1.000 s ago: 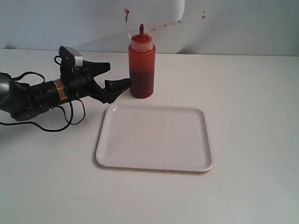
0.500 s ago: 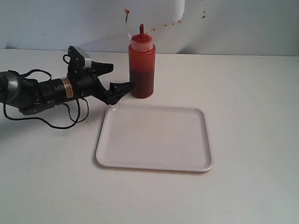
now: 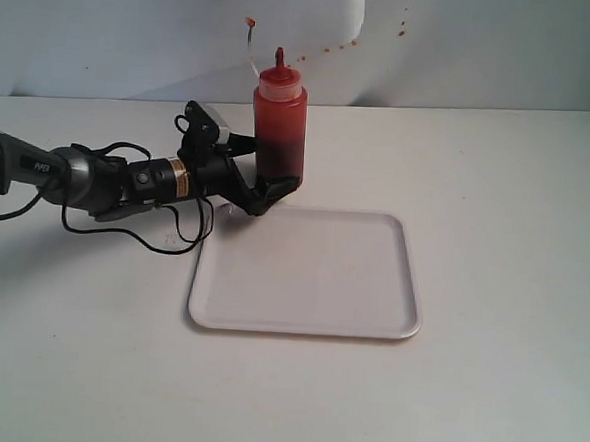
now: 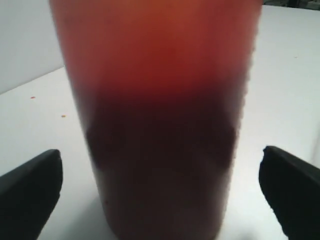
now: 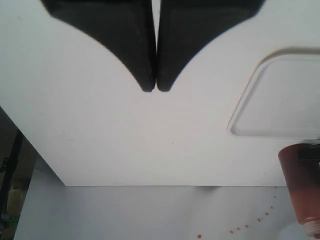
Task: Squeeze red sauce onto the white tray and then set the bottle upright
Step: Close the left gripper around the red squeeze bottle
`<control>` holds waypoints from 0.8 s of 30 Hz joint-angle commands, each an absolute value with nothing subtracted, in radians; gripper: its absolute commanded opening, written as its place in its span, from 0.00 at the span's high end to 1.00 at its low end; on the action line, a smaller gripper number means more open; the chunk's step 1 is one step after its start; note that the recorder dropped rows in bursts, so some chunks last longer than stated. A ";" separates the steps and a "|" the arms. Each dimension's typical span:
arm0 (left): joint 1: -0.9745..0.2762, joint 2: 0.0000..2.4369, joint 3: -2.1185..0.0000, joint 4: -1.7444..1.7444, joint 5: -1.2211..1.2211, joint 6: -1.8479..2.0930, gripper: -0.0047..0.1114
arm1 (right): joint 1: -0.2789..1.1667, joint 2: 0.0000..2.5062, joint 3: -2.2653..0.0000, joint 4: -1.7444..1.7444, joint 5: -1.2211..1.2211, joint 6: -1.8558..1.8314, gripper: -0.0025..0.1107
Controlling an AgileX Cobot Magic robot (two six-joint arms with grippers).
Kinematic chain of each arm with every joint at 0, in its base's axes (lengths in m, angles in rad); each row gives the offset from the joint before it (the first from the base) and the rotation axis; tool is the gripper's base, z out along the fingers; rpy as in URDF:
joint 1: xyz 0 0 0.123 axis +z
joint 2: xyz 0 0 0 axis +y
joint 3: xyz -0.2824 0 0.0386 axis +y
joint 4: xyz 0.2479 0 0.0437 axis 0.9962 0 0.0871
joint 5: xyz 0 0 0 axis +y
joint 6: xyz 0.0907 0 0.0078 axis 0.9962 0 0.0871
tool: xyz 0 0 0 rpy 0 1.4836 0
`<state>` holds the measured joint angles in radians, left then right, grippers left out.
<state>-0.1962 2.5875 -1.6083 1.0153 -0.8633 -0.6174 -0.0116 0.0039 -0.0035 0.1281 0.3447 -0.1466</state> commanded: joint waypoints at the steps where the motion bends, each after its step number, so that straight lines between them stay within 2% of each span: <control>1: -0.203 2.605 -1.653 1.012 -0.805 -0.661 0.06 | -0.018 0.000 0.000 0.135 0.343 -0.149 0.98; 24: -0.226 2.642 -1.729 1.011 -0.793 -0.732 0.06 | -0.018 0.000 0.000 0.135 0.343 -0.149 0.98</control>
